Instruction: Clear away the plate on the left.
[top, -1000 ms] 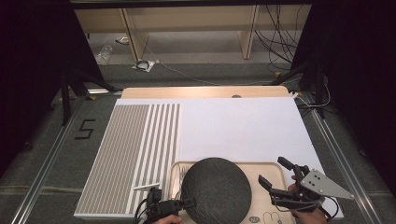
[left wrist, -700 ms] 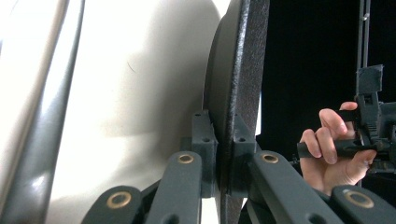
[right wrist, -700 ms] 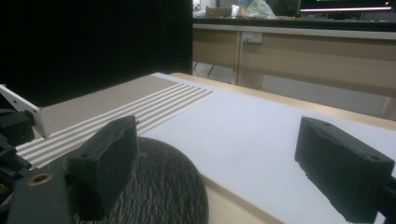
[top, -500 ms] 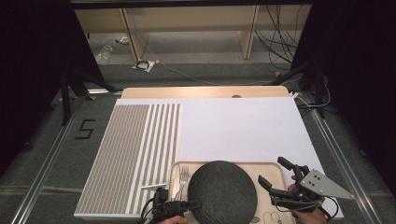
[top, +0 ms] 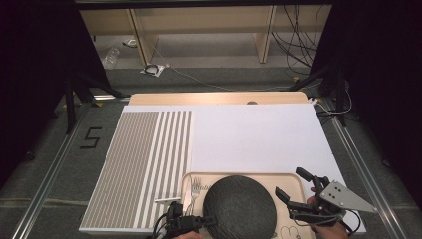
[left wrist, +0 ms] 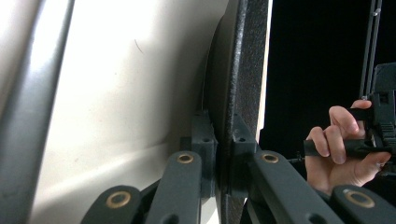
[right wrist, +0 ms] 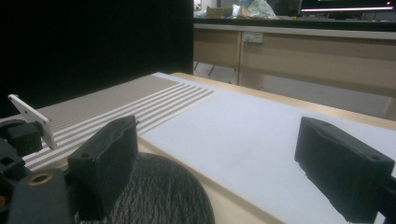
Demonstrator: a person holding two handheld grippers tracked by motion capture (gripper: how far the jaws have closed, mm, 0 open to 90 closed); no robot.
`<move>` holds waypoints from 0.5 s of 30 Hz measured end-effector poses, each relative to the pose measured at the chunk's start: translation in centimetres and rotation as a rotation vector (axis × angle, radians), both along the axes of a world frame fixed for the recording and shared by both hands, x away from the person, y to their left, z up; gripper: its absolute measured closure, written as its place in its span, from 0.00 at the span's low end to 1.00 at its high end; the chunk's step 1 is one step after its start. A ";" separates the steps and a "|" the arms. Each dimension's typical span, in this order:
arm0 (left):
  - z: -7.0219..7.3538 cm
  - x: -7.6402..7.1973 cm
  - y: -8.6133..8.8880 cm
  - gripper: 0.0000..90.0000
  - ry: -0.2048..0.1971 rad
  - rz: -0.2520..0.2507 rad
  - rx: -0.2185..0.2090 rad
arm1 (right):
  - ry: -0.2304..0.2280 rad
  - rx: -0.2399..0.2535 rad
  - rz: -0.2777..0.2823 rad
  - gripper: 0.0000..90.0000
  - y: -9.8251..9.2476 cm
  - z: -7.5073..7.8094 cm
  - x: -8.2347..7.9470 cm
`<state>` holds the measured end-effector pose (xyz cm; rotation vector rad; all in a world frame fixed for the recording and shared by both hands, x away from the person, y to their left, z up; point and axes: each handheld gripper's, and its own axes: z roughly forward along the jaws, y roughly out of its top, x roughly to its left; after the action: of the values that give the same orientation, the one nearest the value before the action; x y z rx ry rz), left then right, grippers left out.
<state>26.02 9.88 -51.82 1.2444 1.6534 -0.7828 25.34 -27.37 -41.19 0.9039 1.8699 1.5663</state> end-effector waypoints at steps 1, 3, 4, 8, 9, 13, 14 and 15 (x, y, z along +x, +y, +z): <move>0.1 0.0 0.0 0.93 -0.004 -0.002 0.003 | -0.006 -0.002 0.001 0.16 0.0 0.0 0.0; 0.3 0.0 -0.1 0.93 -0.020 -0.012 0.023 | -0.004 -0.002 0.001 0.16 0.0 0.0 0.0; 0.3 0.0 -0.1 0.92 -0.024 -0.014 0.035 | 0.002 0.000 0.000 0.16 0.0 0.0 0.0; 0.1 0.0 -0.1 0.92 -0.012 -0.018 0.035 | -0.001 -0.001 0.000 0.16 0.1 0.0 0.1; 0.1 0.0 -0.2 0.92 -0.013 -0.020 0.036 | -0.002 -0.002 0.001 0.16 0.1 0.0 0.1; 0.1 0.0 -0.2 0.92 -0.013 -0.023 0.036 | -0.001 0.000 -0.001 0.16 0.0 0.0 0.1; 0.1 0.0 -0.2 0.92 -0.013 -0.024 0.037 | -0.001 0.001 -0.001 0.16 0.0 0.0 0.1; 0.0 0.0 -0.2 0.92 -0.013 -0.026 0.038 | -0.001 0.000 -0.001 0.16 0.0 0.0 0.1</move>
<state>26.01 9.64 -51.79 1.2972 1.6512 -0.7615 25.42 -27.34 -41.22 0.9031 1.8682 1.5665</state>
